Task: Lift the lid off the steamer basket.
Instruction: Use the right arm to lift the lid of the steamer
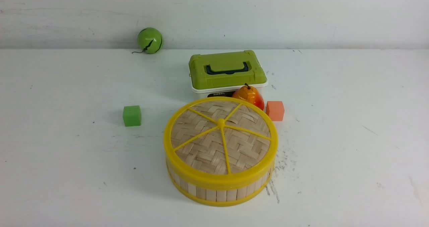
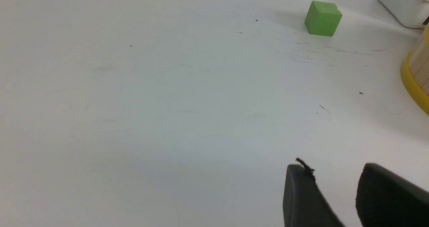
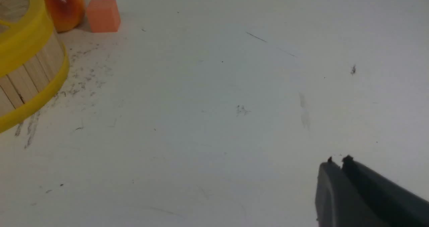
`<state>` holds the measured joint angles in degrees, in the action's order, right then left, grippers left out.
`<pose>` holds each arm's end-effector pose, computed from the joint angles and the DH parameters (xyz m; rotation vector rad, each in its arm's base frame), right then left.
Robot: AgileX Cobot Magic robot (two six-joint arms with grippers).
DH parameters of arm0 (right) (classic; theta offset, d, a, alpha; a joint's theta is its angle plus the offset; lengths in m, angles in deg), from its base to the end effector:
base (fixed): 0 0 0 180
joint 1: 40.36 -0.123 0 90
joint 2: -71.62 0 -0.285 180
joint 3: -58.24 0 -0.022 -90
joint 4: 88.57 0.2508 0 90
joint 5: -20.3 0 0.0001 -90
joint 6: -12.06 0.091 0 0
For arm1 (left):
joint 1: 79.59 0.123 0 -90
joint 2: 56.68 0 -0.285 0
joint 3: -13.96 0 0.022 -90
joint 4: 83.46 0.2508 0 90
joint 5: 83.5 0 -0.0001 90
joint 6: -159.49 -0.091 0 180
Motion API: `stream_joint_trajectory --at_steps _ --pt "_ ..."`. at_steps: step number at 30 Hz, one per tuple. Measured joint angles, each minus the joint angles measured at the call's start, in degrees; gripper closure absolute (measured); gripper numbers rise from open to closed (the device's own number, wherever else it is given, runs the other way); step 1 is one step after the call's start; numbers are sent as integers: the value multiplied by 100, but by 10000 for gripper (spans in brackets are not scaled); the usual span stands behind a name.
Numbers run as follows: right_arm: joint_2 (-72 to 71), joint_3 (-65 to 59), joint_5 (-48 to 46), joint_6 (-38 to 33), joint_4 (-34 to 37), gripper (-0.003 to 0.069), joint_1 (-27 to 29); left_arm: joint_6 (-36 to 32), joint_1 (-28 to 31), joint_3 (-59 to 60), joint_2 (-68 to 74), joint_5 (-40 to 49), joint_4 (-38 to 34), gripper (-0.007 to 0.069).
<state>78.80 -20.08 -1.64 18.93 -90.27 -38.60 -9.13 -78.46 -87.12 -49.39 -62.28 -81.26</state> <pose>0.0523 -0.0026 0.1729 0.1230 1.8711 0.0320 0.0529 0.0023 0.1704 -0.1805 1.8669 -0.0855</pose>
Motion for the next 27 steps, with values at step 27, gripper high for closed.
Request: stream_joint_trajectory --at_steps 27 --pt "0 0 0 24 -107 587 0 0 0 0 0 0 0 386"
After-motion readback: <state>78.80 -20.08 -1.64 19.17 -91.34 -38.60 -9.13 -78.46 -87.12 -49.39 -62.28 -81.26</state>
